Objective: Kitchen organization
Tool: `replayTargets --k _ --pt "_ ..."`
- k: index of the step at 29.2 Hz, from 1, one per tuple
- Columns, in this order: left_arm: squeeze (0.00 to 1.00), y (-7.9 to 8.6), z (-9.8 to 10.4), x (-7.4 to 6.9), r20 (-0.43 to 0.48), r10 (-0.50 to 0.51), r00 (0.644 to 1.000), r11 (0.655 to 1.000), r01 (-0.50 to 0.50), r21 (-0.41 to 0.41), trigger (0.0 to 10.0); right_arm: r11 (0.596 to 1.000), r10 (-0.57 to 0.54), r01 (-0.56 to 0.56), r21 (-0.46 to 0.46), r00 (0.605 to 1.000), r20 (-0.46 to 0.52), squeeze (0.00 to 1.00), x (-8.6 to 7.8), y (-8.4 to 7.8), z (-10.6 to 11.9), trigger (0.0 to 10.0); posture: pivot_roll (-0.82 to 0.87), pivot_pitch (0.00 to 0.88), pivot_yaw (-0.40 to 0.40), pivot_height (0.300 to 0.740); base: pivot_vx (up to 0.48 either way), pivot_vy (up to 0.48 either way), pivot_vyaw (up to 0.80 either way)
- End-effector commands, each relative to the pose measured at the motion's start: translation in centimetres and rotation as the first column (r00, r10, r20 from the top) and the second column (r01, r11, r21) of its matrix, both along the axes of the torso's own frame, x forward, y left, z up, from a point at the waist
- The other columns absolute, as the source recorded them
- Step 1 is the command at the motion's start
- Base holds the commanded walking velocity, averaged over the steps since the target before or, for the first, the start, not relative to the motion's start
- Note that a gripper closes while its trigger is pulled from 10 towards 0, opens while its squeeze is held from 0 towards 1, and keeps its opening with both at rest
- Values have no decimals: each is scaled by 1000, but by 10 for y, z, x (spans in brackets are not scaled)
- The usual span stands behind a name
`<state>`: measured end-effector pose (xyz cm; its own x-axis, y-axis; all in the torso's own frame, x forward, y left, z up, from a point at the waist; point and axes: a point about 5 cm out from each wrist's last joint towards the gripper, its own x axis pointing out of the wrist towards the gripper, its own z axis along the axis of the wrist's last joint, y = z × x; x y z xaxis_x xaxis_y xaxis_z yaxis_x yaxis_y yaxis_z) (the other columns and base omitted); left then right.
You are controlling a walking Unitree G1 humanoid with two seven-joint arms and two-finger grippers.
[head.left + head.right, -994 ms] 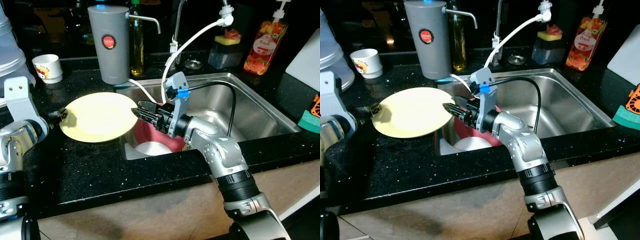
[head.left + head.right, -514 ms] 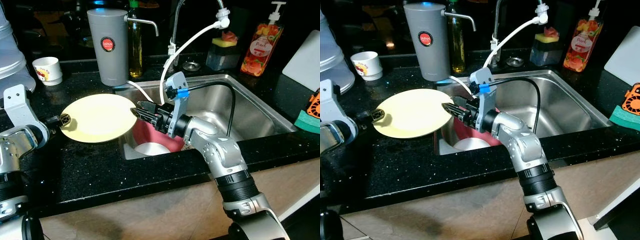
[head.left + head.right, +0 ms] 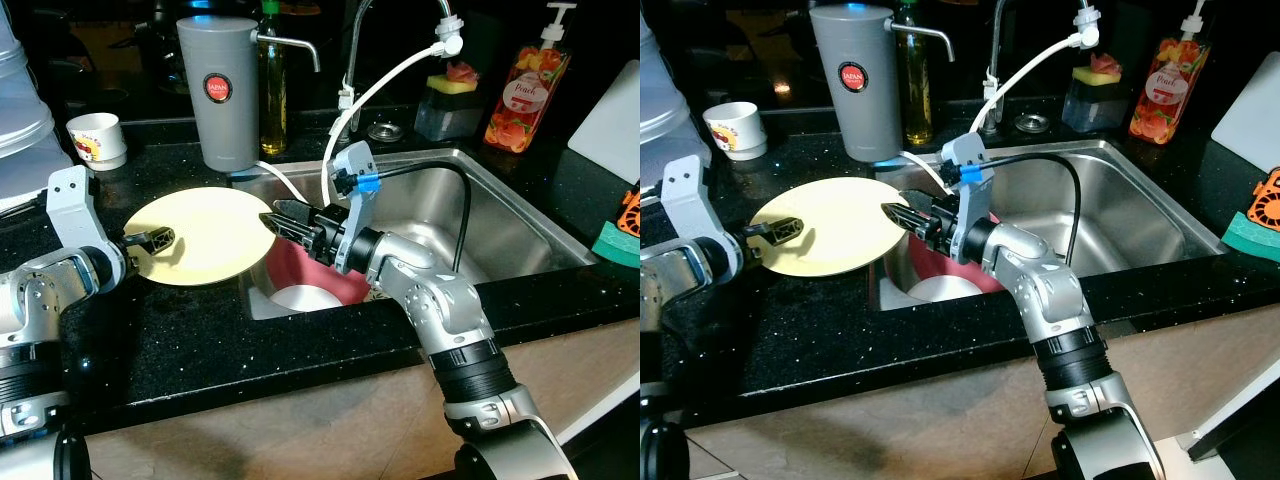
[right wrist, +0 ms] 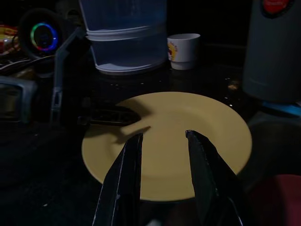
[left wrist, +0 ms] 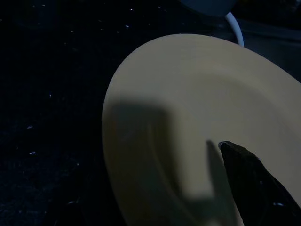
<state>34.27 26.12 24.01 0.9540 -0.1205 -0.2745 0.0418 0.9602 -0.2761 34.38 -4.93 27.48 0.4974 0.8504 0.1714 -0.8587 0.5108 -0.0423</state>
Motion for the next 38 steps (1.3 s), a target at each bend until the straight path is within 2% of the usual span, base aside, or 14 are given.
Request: replayTargets --k 1,3,10,17,18,22,25,26,28,30,36,38 --pt "0 9 -27 -1 -131 63 989 995 -52 83 0 1000 29 -29 -1 1000 -1 0 -5 3 0 10000 43 123 4 740 0 0 0" --pt "0 13 -29 -1 -136 87 987 991 -72 113 0 1000 31 -31 1 1000 -2 0 -5 3 -1 10000 42 120 4 740 0 0 0" --pt "0 20 -33 -4 -168 120 978 989 -103 108 0 999 34 -34 12 999 -8 0 -5 3 0 10000 46 112 3 740 0 0 0" --pt "0 25 -31 -5 -155 143 977 985 -126 119 0 999 38 -38 18 999 -15 0 -6 3 0 10000 49 106 3 740 0 0 0" --pt "0 28 -29 -4 -138 161 977 980 -142 140 0 999 39 -39 21 999 -16 0 -6 3 1 10000 49 106 3 740 0 0 0" --pt "0 41 -13 -1 -28 249 968 911 -224 345 0 998 42 -41 42 999 -20 0 -5 4 4 10000 47 109 4 740 0 0 0" --pt "0 50 7 -1 88 314 945 829 -318 460 0 998 42 -41 56 999 -21 0 -5 3 7 10000 47 115 5 740 0 0 0" --pt "0 50 7 -1 88 314 945 829 -318 460 0 998 42 -41 56 999 -21 0 -5 3 7 10000 47 115 5 740 0 0 0" --pt "0 54 22 -1 170 337 926 778 -376 504 0 997 43 -41 64 999 -21 0 -5 3 8 10000 47 117 4 740 0 0 0" --pt "0 56 33 -2 224 343 912 758 -410 507 0 997 44 -43 70 999 -23 0 -5 3 9 10000 49 119 4 740 0 0 0" --pt "0 55 41 -1 281 326 902 753 -428 500 0 996 42 -40 77 999 -23 0 -5 2 10 10000 49 123 4 740 0 0 0" --pt "0 39 48 4 326 243 913 851 -363 381 0 995 38 -36 88 999 -24 0 -4 1 12 10000 50 123 3 740 0 0 0"
